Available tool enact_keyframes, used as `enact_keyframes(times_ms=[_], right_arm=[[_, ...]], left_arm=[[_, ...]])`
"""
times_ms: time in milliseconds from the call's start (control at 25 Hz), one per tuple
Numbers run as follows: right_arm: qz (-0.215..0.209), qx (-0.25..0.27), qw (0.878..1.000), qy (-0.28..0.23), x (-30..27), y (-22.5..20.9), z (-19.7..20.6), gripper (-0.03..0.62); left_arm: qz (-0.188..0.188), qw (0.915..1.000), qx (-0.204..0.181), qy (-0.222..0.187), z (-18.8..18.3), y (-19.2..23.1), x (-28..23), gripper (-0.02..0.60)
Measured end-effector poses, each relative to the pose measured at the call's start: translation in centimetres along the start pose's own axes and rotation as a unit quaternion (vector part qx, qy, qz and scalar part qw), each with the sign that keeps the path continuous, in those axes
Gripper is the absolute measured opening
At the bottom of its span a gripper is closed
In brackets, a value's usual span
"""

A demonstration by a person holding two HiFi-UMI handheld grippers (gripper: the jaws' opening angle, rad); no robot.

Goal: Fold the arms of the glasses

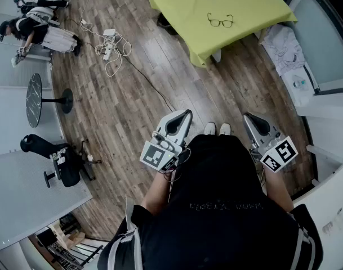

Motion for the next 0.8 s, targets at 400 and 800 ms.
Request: enact_keyframes(times_ms=[400,800], right_arm=[[-0.011,0.023,0.999,-0.022,1.2,-1.8,-0.2,0.032],[-0.012,0.016,0.999,-0.041,2.5,-3.2,0.1,0.032]], left_arm=[[-0.01,0.9999,0.004,-0.003,-1.2,-1.5,-1.5,0.019],[0.004,0.9998,-0.017,-0.007,0.2,-2.1,-3.1,0.02]])
Point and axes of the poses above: the fingertips, and each gripper's own axes: x backward along the fingers, y to its left, z out of its underside, the point moved 10 cm from there along x, backward along the fingers, and after that the axes turned 6 degrees about -y, right-handed, at the moved point
